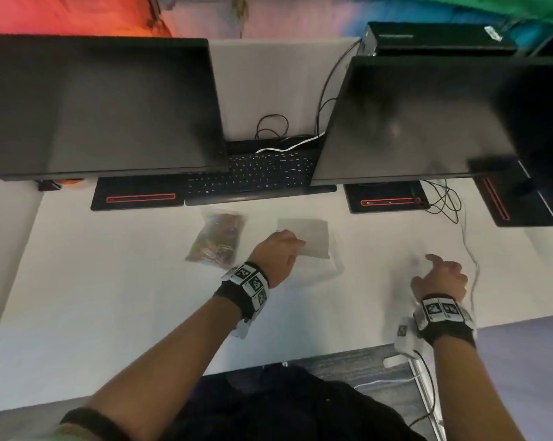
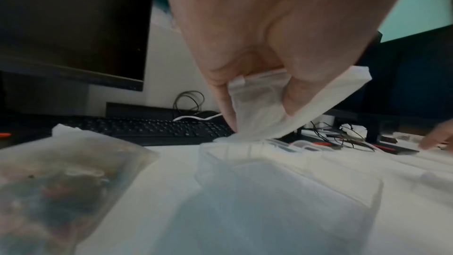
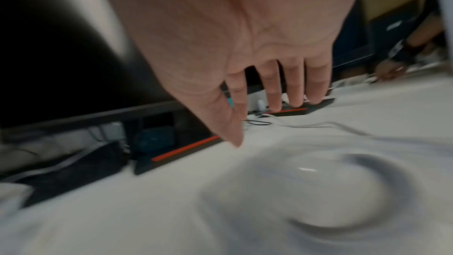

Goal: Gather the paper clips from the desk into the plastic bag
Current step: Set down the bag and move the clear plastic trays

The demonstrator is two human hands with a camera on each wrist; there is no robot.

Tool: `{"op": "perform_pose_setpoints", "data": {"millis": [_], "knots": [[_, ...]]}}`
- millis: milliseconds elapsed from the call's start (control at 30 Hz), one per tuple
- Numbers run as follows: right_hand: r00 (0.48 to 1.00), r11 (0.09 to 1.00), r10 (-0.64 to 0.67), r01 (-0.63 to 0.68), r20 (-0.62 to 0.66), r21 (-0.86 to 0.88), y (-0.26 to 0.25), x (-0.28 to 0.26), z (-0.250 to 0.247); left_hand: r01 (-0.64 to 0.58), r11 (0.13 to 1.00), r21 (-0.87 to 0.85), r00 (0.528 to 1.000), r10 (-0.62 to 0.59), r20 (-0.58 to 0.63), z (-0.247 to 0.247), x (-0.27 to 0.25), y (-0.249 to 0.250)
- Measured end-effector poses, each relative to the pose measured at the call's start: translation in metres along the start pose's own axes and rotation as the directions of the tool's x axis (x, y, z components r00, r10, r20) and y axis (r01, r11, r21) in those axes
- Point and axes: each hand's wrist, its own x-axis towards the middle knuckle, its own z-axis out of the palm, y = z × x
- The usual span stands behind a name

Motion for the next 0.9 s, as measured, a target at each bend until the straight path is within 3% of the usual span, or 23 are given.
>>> {"op": "perform_pose_setpoints", "data": {"millis": [67,133,233,333,400,500,567,633,767,900], "knots": [[0.985,0.978,0.16,-0.149,0.069,-0.145,0.034,0.01,0.009,0.04,0.999,0.029,0.991,-0.043,0.123,0.008,0.008,0.002],[0.956,0.963,0.259,-0.244,0.136,-0.119,0.056,0.017,0.02,0.081,0.996,0.027,0.976,-0.085,0.203,0.012,0.016,0.003],[0.948,0.964,0.263,-0.263,0.181,-0.025,0.063,0.015,0.029,0.177,0.984,-0.022,0.953,-0.166,0.253,0.019,0.025,-0.002],[0.959,0.972,0.231,-0.224,0.162,-0.066,0.052,0.007,0.032,0.209,0.972,-0.109,0.959,-0.182,0.217,0.02,0.03,-0.005],[0.962,0.975,0.212,-0.195,0.175,-0.109,0.043,0.005,0.032,0.208,0.966,-0.153,0.974,-0.19,0.124,0.021,0.033,-0.006],[0.962,0.979,0.179,-0.154,0.205,-0.135,0.031,0.002,0.035,0.179,0.981,-0.078,0.984,-0.18,-0.013,0.028,0.039,-0.009],[0.968,0.987,0.14,-0.121,0.208,-0.102,0.025,-0.001,0.039,0.171,0.985,0.014,0.985,-0.17,-0.019,0.034,0.042,-0.01],[0.975,0.994,0.104,-0.099,0.197,-0.036,0.022,-0.004,0.042,0.175,0.968,0.182,0.984,-0.178,-0.004,0.042,0.043,-0.013],[0.993,0.949,-0.072,0.04,0.089,0.313,0.016,-0.003,0.022,0.138,0.876,0.463,0.982,-0.182,0.053,0.052,0.04,-0.017],[0.968,0.804,-0.212,0.249,-0.131,0.54,0.001,-0.003,-0.016,0.166,0.926,0.338,0.986,-0.151,-0.07,0.04,0.035,-0.015]]}}
